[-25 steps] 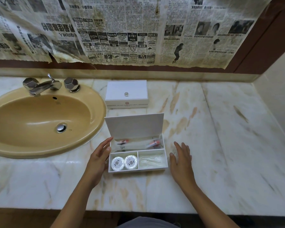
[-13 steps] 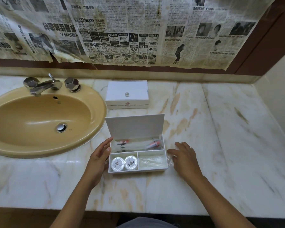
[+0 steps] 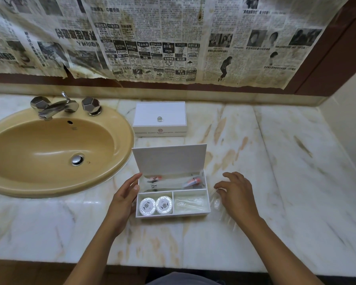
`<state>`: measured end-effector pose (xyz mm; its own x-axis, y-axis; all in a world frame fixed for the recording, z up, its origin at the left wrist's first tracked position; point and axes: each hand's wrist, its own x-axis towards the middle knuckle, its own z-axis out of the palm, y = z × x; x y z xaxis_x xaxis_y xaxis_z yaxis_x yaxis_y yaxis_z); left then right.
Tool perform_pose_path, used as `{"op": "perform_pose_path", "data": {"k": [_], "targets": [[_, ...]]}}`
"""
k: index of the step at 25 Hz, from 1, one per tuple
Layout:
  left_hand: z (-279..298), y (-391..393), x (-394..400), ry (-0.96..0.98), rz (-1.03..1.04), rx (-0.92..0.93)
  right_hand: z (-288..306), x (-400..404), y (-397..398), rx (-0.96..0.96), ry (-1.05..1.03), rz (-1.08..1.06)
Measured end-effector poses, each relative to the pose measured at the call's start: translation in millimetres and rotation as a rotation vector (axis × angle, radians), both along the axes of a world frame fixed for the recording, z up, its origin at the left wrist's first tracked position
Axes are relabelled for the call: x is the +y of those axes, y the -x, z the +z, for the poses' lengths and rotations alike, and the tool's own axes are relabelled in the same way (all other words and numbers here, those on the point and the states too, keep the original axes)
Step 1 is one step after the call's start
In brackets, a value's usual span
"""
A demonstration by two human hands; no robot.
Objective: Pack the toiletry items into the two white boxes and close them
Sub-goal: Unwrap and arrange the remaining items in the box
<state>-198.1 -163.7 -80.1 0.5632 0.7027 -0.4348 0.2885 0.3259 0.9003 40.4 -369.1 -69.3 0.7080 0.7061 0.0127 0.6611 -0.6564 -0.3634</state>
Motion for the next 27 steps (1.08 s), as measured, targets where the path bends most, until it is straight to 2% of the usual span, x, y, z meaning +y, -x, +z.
{"op": "perform_pose_path", "data": {"k": [5, 8, 10, 13, 17, 22, 24, 27], "targets": [[3.4, -0.4, -1.1, -0.004, 0.002, 0.014, 21.3, 2.1, -2.9, -0.094, -0.058, -0.018], [6.0, -1.2, -2.9, -0.001, 0.001, 0.015, 38.2, 2.0, -2.8, -0.076, 0.03, -0.027], [10.5, -2.9, -4.7, 0.009, 0.012, 0.021, 49.8, 1.6, -5.2, -0.024, 0.068, -0.04], [12.7, -3.4, -5.5, 0.014, 0.013, 0.027, 67.6, 4.3, -1.5, 0.121, 0.016, -0.054], [13.6, -3.0, -4.8, 0.041, 0.021, 0.016, 76.1, 18.2, 26.5, 0.324, -0.026, 0.081], [12.4, -2.6, -4.0, 0.035, 0.01, 0.021, 57.3, 37.0, 54.3, 0.284, 0.232, 0.313], [10.1, -2.3, -3.5, 0.028, 0.008, 0.016, 55.8, 39.6, 58.6, 0.245, 0.318, 0.324], [8.2, -1.4, -2.3, 0.027, 0.009, 0.015, 56.6, 40.9, 60.3, 0.227, 0.327, 0.3]]}}
